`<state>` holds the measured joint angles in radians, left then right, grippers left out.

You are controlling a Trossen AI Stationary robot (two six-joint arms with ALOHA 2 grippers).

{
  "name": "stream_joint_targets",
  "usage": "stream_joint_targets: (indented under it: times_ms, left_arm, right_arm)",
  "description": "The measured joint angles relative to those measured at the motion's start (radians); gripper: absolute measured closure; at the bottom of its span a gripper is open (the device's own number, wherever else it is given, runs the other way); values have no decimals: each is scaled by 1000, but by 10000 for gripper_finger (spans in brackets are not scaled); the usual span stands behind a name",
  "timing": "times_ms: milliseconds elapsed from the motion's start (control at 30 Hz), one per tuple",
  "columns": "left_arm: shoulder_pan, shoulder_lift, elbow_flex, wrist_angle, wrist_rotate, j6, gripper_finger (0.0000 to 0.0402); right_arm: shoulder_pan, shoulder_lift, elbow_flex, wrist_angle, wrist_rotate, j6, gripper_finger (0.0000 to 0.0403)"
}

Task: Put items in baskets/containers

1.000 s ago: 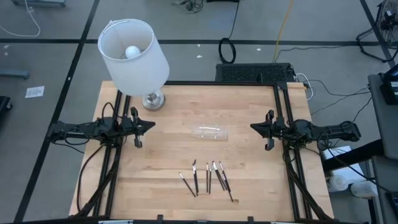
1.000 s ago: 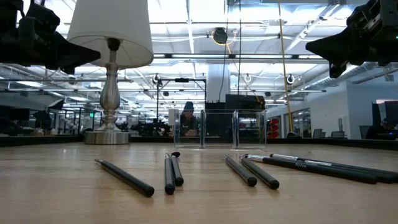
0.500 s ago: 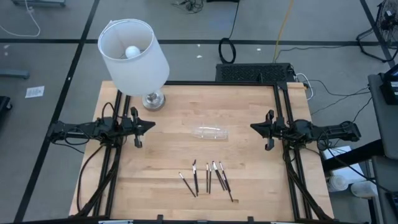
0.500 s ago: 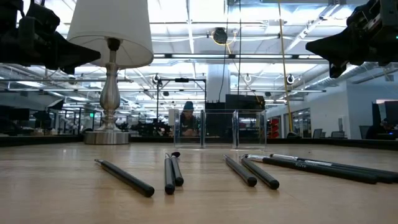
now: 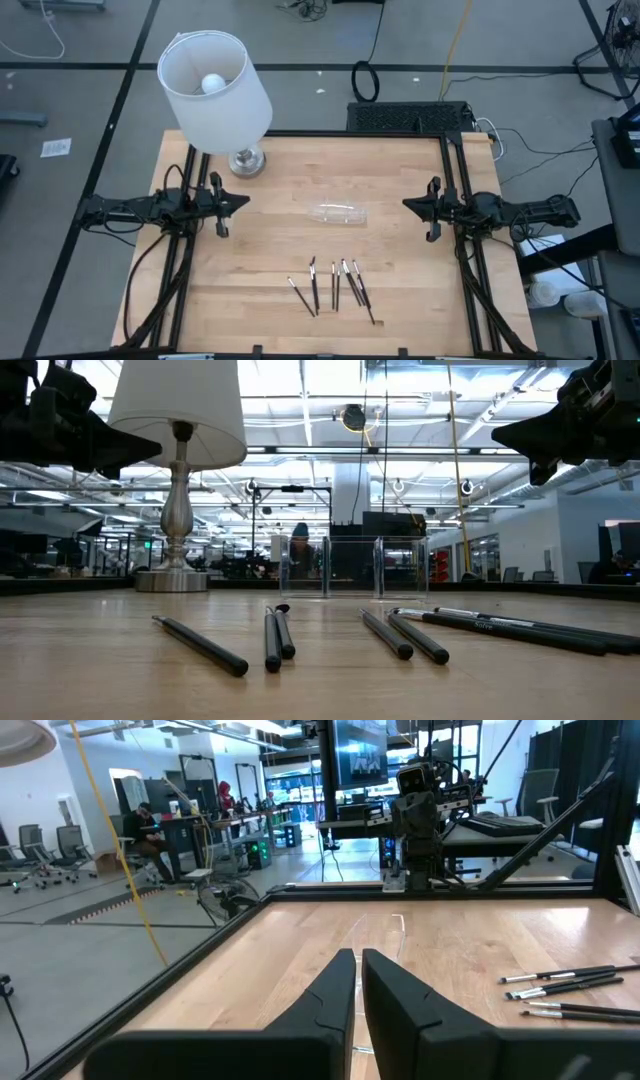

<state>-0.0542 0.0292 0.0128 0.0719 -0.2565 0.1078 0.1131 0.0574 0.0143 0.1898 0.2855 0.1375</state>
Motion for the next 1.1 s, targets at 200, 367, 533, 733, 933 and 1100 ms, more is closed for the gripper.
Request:
stream_joint_targets:
  times_ms: [200,367,533,733,933,1100]
  left_arm:
    - [0,0,0,0,0,0,371]
    - [0,0,0,23,0,0,371]
    - [0,0,0,105,0,0,371]
    - [0,0,0,119,0,0,371]
    - [0,0,0,150,0,-35,371]
    - [0,0,0,216,0,-31,371]
  right_arm:
    - [0,0,0,0,0,0,403]
    - [0,0,0,0,0,0,403]
    - [0,0,0,2,0,5,403]
    - [0,0,0,3,0,7,403]
    - [0,0,0,41,0,-6,403]
    - [0,0,0,49,0,35,403]
